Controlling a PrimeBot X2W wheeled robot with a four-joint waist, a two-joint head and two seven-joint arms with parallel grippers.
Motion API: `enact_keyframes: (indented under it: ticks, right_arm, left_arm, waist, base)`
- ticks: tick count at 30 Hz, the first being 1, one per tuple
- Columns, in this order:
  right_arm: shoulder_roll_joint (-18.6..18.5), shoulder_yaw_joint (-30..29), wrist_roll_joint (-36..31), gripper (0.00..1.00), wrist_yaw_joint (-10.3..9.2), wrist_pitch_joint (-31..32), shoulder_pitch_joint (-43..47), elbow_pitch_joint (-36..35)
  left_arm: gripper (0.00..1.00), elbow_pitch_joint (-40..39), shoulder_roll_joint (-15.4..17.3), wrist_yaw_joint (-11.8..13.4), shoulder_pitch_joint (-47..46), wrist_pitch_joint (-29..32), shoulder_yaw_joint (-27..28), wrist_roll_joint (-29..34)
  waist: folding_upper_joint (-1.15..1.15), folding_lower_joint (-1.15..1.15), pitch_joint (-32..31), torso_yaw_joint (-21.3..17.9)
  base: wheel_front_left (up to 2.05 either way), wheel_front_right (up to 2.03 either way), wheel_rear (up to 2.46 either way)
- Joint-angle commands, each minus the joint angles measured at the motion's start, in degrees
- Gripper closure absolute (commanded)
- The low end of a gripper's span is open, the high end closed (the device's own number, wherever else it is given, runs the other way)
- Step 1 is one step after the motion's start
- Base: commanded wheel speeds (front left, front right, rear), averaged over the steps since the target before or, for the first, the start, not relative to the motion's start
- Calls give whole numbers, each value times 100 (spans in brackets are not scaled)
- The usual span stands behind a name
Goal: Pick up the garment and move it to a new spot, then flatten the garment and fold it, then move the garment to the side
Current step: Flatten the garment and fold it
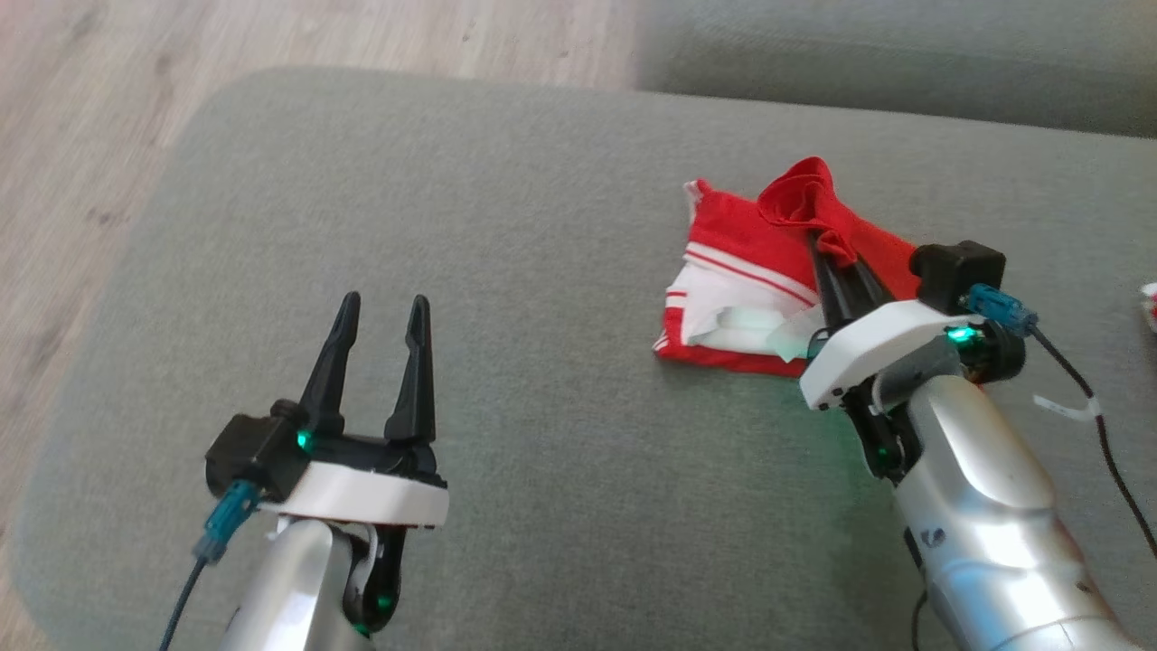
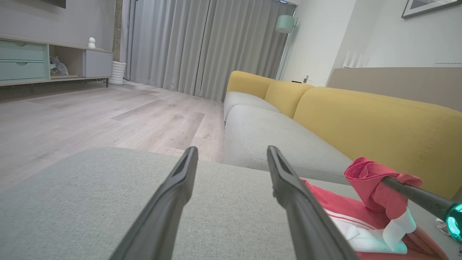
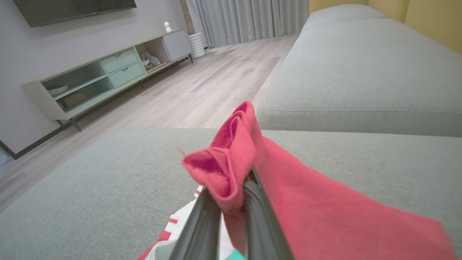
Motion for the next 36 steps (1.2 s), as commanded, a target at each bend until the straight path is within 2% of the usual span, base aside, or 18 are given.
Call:
enact_keyframes:
  ticks: [1, 11, 12, 13, 14, 19, 23, 28, 36]
  right_arm:
    - [65, 197, 99, 100, 11, -150, -340, -54]
    - [65, 920, 542, 100, 11, -576, -681, 886]
    - [65, 1055, 620, 69, 11, -594, -690, 907]
    - [65, 1234, 739, 30, 11, -609, -685, 879]
    - [65, 1419, 868, 0, 11, -621, -675, 838]
    - [65, 2238, 1568, 0, 11, -691, -649, 441]
    - [65, 2224, 1621, 0, 11, -757, -794, 349]
    - [47, 1205, 763, 0, 11, -769, -770, 60]
    - [-176, -507, -691, 0, 11, -771, 223, -1031]
  left_arm:
    - [0, -183, 62, -32, -317, -29, 131, -23]
    - [0, -111, 42, -32, -418, -29, 38, -44]
    - [0, -108, 41, -32, -423, -29, 38, -48]
    - [0, -105, 39, -32, -429, -29, 41, -50]
    - [0, -100, 38, -32, -435, -29, 45, -51]
    - [0, -41, 37, -32, -464, -29, 62, -51]
    - [0, -60, 47, -27, -457, -29, 105, -44]
    - [0, -150, 48, -7, -403, -29, 207, -48]
    - [0, -292, 12, 36, -225, -29, 392, -61]
  waist:
    - [0, -1, 138, 136]
    - [0, -1, 361, 327]
    - [0, -1, 371, 331]
    - [0, -1, 381, 330]
    - [0, -1, 385, 326]
    - [0, -1, 315, 222]
    - [0, -1, 218, 33]
    - [0, -1, 86, -257]
    - [0, -1, -84, -730]
  base:
    - [0, 0, 0]
    - [0, 0, 0]
    - [0, 0, 0]
    - [0, 0, 0]
    - [0, 0, 0]
    - [0, 0, 0]
    - [0, 0, 0]
    - [0, 0, 0]
    - [0, 0, 0]
